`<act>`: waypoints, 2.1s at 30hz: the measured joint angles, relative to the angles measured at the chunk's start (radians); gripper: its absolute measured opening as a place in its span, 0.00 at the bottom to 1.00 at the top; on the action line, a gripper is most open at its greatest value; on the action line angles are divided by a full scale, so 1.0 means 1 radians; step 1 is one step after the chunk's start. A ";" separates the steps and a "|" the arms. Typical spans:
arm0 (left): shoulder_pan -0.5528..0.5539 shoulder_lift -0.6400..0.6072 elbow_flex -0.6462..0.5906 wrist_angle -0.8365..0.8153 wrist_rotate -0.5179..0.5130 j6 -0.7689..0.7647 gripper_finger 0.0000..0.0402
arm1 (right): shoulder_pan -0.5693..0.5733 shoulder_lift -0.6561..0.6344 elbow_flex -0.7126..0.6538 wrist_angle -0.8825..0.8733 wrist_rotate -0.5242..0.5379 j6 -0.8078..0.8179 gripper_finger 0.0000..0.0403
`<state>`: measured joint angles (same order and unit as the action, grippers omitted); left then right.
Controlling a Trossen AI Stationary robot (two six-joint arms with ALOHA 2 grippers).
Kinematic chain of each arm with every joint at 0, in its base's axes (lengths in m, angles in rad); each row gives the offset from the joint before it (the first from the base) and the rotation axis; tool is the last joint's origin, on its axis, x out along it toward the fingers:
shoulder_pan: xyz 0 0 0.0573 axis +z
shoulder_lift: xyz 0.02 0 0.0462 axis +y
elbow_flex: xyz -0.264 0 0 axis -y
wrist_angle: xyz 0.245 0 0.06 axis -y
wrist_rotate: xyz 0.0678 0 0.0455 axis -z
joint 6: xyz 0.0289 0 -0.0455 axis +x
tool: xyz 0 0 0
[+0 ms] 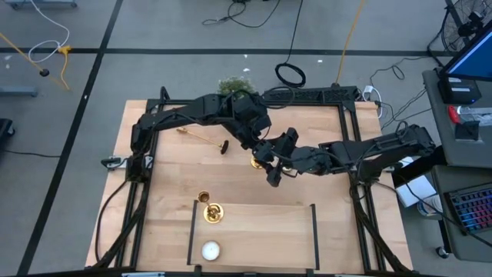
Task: Pick & Place candle stick holders
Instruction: Put the light blue scented candle on the shelf
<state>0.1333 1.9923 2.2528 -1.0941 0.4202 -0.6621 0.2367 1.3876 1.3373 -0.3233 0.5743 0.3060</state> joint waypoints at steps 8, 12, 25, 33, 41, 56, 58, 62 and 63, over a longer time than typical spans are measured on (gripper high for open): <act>0.000 0.000 0.000 -0.002 -0.005 0.005 0.73 | 0.000 0.000 0.000 -0.002 -0.001 0.026 0.73; 0.000 -0.001 0.000 -0.004 -0.009 0.006 0.73 | 0.000 0.000 0.000 -0.002 -0.001 0.033 0.73; -0.001 -0.002 -0.001 -0.001 -0.059 0.004 0.73 | 0.000 -0.001 0.000 -0.027 0.000 0.094 0.73; -0.026 -0.005 0.005 0.058 -0.145 -0.080 0.73 | 0.000 -0.024 0.000 -0.038 0.010 0.079 0.78; -0.037 -0.007 0.011 0.078 -0.194 -0.115 0.73 | 0.000 -0.036 0.000 -0.050 0.000 0.075 0.75; -0.033 -0.007 0.011 0.094 -0.226 -0.182 0.73 | 0.000 -0.036 0.000 -0.053 -0.029 0.026 0.75; -0.033 -0.007 0.011 0.095 -0.232 -0.183 0.73 | 0.000 -0.036 0.000 -0.056 -0.031 0.027 0.74; -0.033 -0.007 0.011 0.094 -0.251 -0.181 0.73 | 0.000 -0.036 0.000 -0.070 -0.026 0.063 0.74; -0.033 -0.007 0.011 0.094 -0.255 -0.179 0.73 | 0.000 -0.038 0.000 -0.077 -0.026 0.068 0.74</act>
<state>0.1001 1.9854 2.2642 -0.9997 0.1654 -0.8410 0.2363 1.3494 1.3376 -0.4000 0.5488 0.3745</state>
